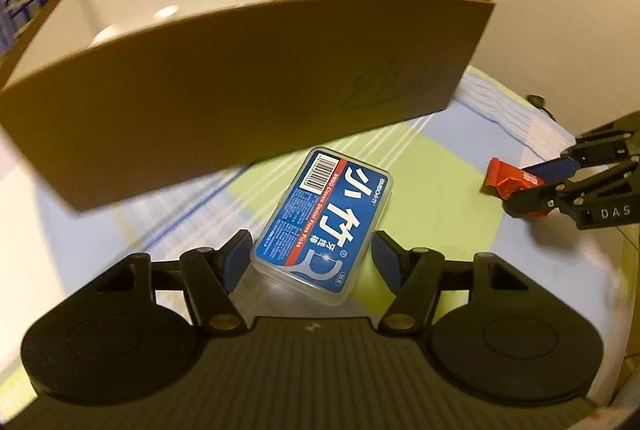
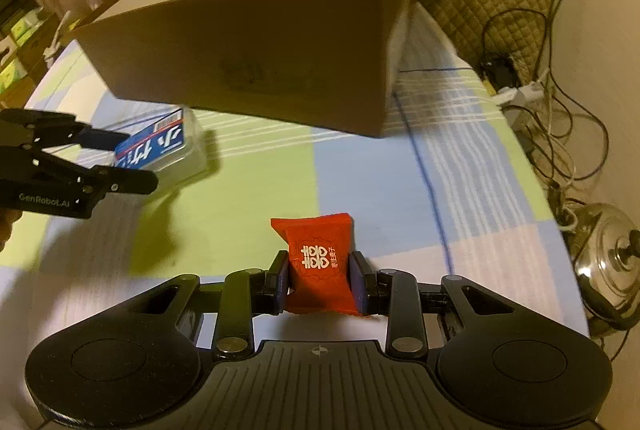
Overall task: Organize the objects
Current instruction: 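Grasp the blue toothpick case with the left tool while the right tool grasps the red packet, then lift and carry the blue case and red packet into the brown box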
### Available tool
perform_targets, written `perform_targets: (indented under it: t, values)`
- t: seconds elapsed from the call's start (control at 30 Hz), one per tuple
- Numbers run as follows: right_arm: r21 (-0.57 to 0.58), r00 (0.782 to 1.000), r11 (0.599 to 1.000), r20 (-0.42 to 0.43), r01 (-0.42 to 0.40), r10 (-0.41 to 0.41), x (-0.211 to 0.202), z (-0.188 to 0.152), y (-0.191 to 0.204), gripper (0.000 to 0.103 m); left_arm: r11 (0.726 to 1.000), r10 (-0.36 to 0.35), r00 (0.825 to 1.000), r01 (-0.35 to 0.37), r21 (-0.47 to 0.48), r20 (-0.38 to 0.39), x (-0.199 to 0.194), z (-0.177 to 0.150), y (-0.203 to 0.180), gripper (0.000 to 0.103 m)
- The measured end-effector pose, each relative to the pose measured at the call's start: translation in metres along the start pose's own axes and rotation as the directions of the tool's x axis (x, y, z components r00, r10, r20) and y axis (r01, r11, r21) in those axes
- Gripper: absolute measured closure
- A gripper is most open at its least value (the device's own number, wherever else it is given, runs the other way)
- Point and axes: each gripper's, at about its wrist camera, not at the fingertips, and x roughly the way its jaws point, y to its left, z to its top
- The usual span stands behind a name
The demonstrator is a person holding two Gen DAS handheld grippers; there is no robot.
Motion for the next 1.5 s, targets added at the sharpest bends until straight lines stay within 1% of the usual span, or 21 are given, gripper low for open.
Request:
perform_targets:
  t: [0.1,0.23,0.33,0.43,0.5,0.6,0.7,0.83,0.93,1.0,1.03,1.07,1.2,1.5]
  values:
    - [-0.020,1.000,1.000,0.002,-0.015,0.015,0.002,-0.002,0.011,0.074,0.996,0.064,0.998,-0.066,-0.062,-0.021,-0.012,-0.013,0.002,0.041]
    - [-0.050,0.999,0.998,0.000,-0.044,0.044,0.006,-0.005,0.028,0.074,0.979,0.133,0.990,-0.140,-0.151,-0.056,-0.028,-0.032,0.006,0.041]
    - [-0.087,0.998,0.994,-0.006,-0.071,0.070,0.008,-0.007,0.042,0.074,0.963,0.169,0.982,-0.183,-0.198,-0.086,-0.040,-0.045,0.007,0.041]
    - [-0.121,0.995,0.988,-0.014,-0.097,0.096,0.010,-0.010,0.056,0.074,0.951,0.182,0.977,-0.205,-0.233,-0.115,-0.054,-0.058,0.006,0.041]
    - [-0.141,0.994,0.984,-0.019,-0.113,0.111,0.011,-0.013,0.062,0.074,0.950,0.180,0.976,-0.205,-0.235,-0.125,-0.058,-0.062,0.001,0.041]
    - [-0.160,0.992,0.979,-0.026,-0.124,0.121,0.012,-0.015,0.069,0.074,0.953,0.143,0.979,-0.176,-0.248,-0.147,-0.060,-0.067,-0.001,0.044]
    - [-0.156,0.993,0.980,-0.028,-0.120,0.117,0.012,-0.016,0.070,0.074,0.955,0.144,0.978,-0.177,-0.237,-0.150,-0.056,-0.065,-0.002,0.043]
    - [-0.134,0.993,0.984,-0.029,-0.118,0.115,0.012,-0.016,0.070,0.074,0.966,0.141,0.981,-0.165,-0.200,-0.129,-0.053,-0.056,-0.004,0.035]
    - [-0.148,0.995,0.984,-0.031,-0.102,0.098,0.010,-0.016,0.073,0.073,0.973,0.143,0.982,-0.162,-0.164,-0.123,-0.046,-0.048,-0.007,0.035]
    - [-0.155,0.996,0.984,-0.029,-0.090,0.086,0.010,-0.017,0.075,0.071,0.976,0.142,0.981,-0.161,-0.148,-0.129,-0.042,-0.045,-0.009,0.038]
    - [-0.155,0.996,0.984,-0.028,-0.085,0.082,0.010,-0.017,0.075,0.071,0.978,0.139,0.981,-0.157,-0.138,-0.134,-0.040,-0.044,-0.011,0.041]
    - [-0.155,0.997,0.985,-0.026,-0.080,0.076,0.011,-0.017,0.075,0.070,0.978,0.142,0.980,-0.160,-0.132,-0.139,-0.038,-0.043,-0.012,0.046]
    - [-0.156,0.998,0.985,-0.023,-0.069,0.066,0.010,-0.016,0.074,0.069,0.976,0.157,0.977,-0.176,-0.125,-0.147,-0.036,-0.044,-0.016,0.046]
    - [-0.193,0.999,0.980,-0.015,-0.048,0.046,0.012,-0.017,0.078,0.069,0.970,0.168,0.974,-0.192,-0.151,-0.154,-0.040,-0.046,-0.013,0.046]
